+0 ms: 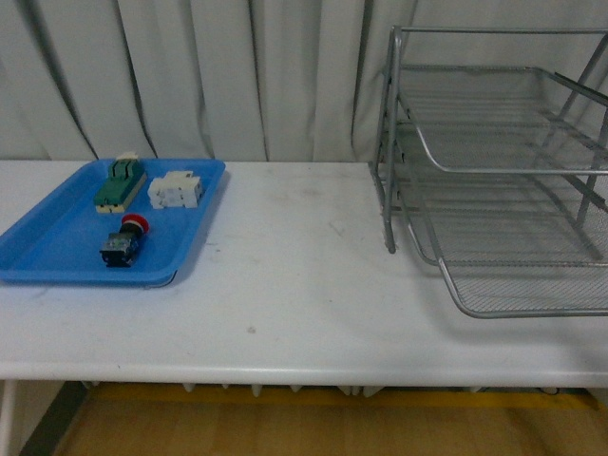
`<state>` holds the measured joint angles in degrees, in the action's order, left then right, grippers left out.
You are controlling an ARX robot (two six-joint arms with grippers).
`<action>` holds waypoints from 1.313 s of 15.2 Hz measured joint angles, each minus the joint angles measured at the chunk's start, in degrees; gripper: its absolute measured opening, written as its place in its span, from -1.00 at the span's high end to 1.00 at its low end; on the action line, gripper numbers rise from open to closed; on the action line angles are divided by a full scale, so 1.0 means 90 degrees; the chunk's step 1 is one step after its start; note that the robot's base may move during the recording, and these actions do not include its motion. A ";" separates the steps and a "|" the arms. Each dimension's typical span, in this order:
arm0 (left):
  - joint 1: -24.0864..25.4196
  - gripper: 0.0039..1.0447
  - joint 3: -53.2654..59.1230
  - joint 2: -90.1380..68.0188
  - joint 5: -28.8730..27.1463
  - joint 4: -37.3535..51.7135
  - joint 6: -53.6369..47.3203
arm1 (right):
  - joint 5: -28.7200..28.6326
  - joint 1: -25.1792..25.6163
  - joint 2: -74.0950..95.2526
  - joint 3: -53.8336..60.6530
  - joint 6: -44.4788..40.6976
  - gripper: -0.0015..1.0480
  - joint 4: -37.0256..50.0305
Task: Place button on rack with both arms
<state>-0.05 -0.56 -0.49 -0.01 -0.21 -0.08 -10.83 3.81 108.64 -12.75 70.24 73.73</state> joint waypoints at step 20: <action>0.0000 -0.88 0.0002 0.0000 0.0002 0.0000 0.0000 | 0.1205 -0.0423 -0.9265 0.1345 -0.7762 0.97 -0.5404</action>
<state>-0.05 -0.54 -0.49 0.01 -0.21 -0.08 0.01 0.01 25.26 -0.64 0.38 25.10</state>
